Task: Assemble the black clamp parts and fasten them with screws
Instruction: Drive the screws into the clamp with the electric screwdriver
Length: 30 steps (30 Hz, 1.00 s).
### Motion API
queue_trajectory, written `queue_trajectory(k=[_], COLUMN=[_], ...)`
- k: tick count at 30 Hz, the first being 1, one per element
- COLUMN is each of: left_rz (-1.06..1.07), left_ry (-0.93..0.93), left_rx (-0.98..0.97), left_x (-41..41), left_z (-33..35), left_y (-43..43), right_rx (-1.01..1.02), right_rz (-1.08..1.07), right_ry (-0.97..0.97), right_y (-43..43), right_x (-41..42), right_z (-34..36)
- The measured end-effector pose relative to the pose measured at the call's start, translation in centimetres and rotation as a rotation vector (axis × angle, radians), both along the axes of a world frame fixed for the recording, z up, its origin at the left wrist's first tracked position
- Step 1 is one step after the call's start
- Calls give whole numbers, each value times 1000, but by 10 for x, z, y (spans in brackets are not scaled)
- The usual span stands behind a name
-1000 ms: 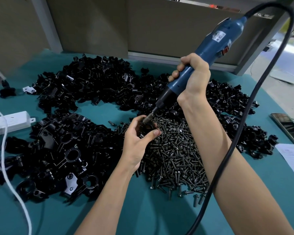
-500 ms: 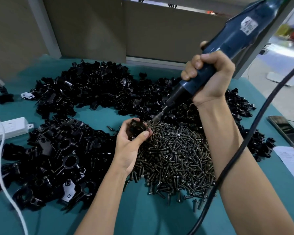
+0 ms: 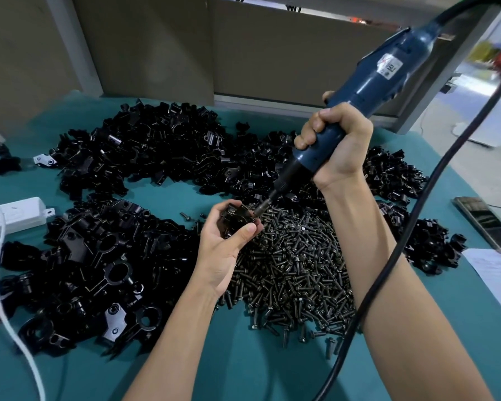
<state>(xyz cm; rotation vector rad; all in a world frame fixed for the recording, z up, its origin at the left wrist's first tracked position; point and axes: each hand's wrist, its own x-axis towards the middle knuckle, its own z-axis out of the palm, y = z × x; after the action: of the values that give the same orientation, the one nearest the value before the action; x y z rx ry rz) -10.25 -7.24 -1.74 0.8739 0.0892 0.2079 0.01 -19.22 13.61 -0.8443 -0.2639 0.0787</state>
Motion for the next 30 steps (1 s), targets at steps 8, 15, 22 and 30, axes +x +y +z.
queue_trajectory(k=[8, 15, 22, 30], left_rz=[-42, -40, -10, -12], left_ry=[-26, -5, -9, 0], left_rx=[33, 60, 99, 123], left_x=[-2, -3, -3, -3], left_z=[1, -1, -1, 0], left_y=[6, 4, 5, 5], right_rx=[12, -56, -52, -57], right_rz=[-17, -28, -38, -45], right_ry=[32, 6, 25, 37], right_y=[3, 8, 11, 8], right_x=[1, -1, 1, 2], right_z=[-1, -2, -4, -7])
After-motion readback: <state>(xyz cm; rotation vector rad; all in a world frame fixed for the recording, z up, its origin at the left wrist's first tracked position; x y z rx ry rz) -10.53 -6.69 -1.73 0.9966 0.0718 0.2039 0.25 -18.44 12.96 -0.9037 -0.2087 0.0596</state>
